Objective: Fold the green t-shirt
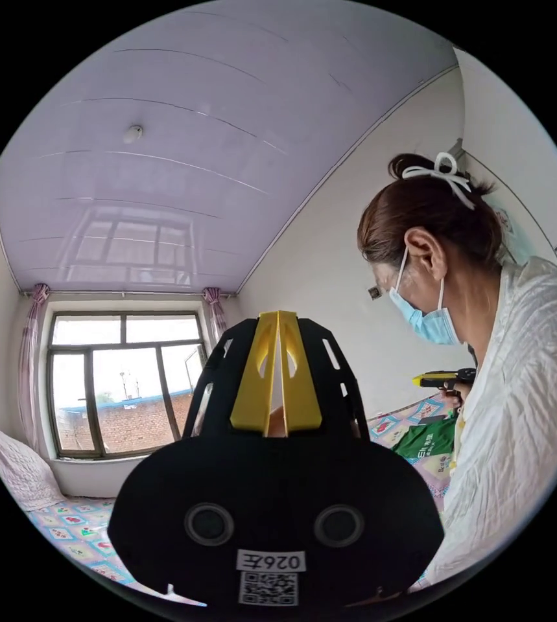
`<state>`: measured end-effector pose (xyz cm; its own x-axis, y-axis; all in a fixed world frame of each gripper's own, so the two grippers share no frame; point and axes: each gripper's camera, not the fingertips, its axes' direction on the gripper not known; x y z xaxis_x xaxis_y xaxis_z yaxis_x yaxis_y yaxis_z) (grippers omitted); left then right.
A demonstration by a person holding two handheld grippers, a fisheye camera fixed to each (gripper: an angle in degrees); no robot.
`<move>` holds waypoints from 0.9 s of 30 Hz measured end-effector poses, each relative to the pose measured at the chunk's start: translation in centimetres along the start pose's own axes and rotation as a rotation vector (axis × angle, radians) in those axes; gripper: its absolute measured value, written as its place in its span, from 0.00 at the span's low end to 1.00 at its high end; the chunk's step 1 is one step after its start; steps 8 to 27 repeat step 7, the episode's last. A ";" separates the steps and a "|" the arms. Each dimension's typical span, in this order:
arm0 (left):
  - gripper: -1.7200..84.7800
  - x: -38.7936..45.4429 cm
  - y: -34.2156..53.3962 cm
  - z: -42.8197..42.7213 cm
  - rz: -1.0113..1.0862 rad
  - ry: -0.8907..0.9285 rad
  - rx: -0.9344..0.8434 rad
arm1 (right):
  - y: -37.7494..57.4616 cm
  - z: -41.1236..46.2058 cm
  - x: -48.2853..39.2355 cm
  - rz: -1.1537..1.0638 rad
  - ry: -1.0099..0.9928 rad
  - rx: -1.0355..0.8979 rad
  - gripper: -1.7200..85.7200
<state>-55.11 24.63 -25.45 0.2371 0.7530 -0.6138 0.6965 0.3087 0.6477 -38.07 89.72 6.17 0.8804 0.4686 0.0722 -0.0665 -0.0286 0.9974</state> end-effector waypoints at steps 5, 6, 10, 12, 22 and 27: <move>0.08 4.7 -1.5 -2.7 0.094 0.060 -0.012 | -0.1 -2.5 4.1 0.089 -0.122 0.034 0.01; 0.08 5.2 -1.7 -2.9 0.100 0.062 -0.023 | -0.1 -2.6 4.7 0.109 -0.137 0.043 0.01; 0.07 6.2 -2.1 -3.1 0.131 0.071 -0.052 | 0.1 -3.0 5.9 0.146 -0.163 0.070 0.01; 0.07 6.2 -2.1 -3.1 0.131 0.071 -0.052 | 0.1 -3.0 5.9 0.146 -0.163 0.070 0.01; 0.07 6.2 -2.1 -3.1 0.131 0.071 -0.052 | 0.1 -3.0 5.9 0.146 -0.163 0.070 0.01; 0.07 6.2 -2.1 -3.1 0.131 0.071 -0.052 | 0.1 -3.0 5.9 0.146 -0.163 0.070 0.01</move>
